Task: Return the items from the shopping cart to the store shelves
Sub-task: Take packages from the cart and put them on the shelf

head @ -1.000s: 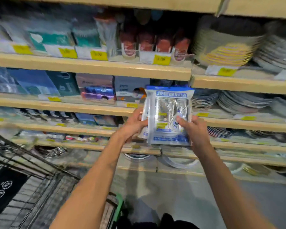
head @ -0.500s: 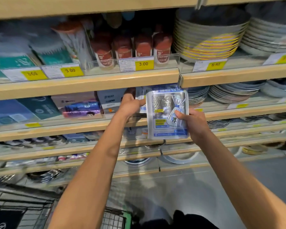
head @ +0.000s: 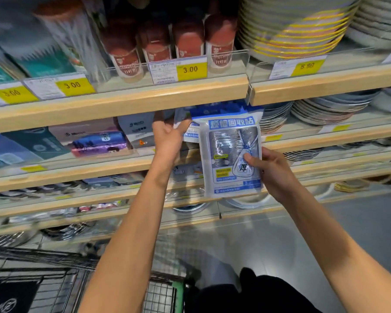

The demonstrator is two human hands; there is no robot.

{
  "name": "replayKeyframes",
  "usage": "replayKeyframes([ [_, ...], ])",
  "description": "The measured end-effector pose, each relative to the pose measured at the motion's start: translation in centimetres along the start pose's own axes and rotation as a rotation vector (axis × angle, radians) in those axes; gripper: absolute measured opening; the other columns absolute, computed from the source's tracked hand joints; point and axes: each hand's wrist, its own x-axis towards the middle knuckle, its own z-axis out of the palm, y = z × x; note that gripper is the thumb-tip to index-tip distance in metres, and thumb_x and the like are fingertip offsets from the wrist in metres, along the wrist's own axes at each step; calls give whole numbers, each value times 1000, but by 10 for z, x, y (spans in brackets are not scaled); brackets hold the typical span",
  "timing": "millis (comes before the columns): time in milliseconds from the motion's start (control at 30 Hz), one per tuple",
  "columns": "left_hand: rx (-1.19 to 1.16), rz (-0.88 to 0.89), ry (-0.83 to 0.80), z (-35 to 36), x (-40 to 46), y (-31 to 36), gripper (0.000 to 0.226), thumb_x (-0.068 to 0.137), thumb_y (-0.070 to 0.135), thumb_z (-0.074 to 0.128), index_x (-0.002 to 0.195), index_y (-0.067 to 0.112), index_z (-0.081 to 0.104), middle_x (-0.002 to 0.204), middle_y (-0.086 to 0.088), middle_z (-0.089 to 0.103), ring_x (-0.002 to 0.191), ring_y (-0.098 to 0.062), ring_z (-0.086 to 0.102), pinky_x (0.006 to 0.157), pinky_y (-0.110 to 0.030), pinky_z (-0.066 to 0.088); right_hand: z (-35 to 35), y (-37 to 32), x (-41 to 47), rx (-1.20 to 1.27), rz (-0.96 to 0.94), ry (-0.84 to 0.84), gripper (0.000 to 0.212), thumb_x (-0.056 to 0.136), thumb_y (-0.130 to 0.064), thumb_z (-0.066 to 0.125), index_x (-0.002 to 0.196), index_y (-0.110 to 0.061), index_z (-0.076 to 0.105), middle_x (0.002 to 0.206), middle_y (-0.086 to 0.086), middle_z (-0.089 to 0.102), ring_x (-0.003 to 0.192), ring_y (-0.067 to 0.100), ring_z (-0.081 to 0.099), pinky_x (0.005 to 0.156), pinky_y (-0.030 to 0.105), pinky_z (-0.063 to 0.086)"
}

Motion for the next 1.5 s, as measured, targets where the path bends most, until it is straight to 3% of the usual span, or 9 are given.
replayKeyframes([
  [167, -204, 89, 116, 2, -1, -10, 32, 89, -1, 66, 111, 6, 43, 89, 0, 40, 85, -11, 48, 91, -26, 46, -14, 11, -8, 37, 16, 42, 34, 82, -7, 69, 116, -1, 69, 109, 19, 74, 97, 33, 72, 79, 40, 58],
  [333, 283, 276, 14, 16, 15, -12, 13, 86, 7, 70, 93, 9, 59, 77, -12, 63, 69, -15, 59, 61, -26, 44, -20, 11, -11, 46, 14, 43, 39, 79, -11, 72, 117, -2, 69, 109, 18, 74, 99, 35, 72, 79, 42, 59],
  [533, 938, 602, 213, -5, 18, -25, 32, 96, 33, 57, 90, 6, 74, 78, -11, 73, 69, -27, 64, 62, -29, 39, -11, 2, -3, 17, -14, 77, 32, 83, -6, 72, 115, -1, 70, 105, 16, 75, 94, 31, 74, 76, 40, 60],
  [667, 757, 650, 186, -23, -2, -23, 39, 98, 41, 51, 82, 14, 74, 65, 1, 72, 61, -16, 67, 65, -30, 52, 5, -5, 7, -35, -13, 51, 28, 80, -6, 75, 107, -1, 73, 100, 19, 75, 92, 35, 73, 81, 46, 60],
  [767, 265, 356, 49, -32, -32, -27, 56, 100, 52, 41, 74, 13, 72, 63, -3, 72, 59, -17, 69, 62, -32, 56, 23, -13, 17, -54, -6, 15, 26, 81, -5, 75, 106, -2, 73, 97, 16, 77, 88, 30, 75, 78, 40, 60],
  [900, 126, 135, -316, -42, -63, -36, 22, 97, 27, 57, 107, 9, 64, 88, -2, 74, 76, -5, 70, 61, -21, 55, 49, -29, 31, -46, -8, -44, 29, 83, -8, 75, 111, 1, 70, 103, 21, 74, 89, 31, 74, 76, 40, 60],
  [967, 168, 158, -432, -42, -66, -36, 48, 84, 8, 74, 126, 13, 52, 106, 4, 72, 88, 1, 70, 67, -20, 56, 61, -40, 44, -72, -49, -22, 29, 83, -12, 75, 109, 2, 70, 101, 22, 74, 83, 29, 73, 75, 43, 61],
  [1300, 373, 230, -528, -40, -36, 2, 69, 75, 19, 84, 135, 21, 51, 124, 9, 67, 109, -4, 65, 94, -25, 53, 81, -55, 76, -219, -166, 161, 36, 89, -24, 70, 124, -13, 64, 113, -1, 69, 113, 18, 63, 95, 36, 49],
  [1500, 371, 307, -173, -22, -22, -8, 44, 81, 7, 77, 120, 12, 56, 113, 1, 68, 105, -13, 65, 88, -29, 55, 58, -50, 75, -471, -204, -36, 82, 75, -30, 83, 144, -14, 43, 137, 3, 57, 123, 15, 55, 106, 33, 45],
])
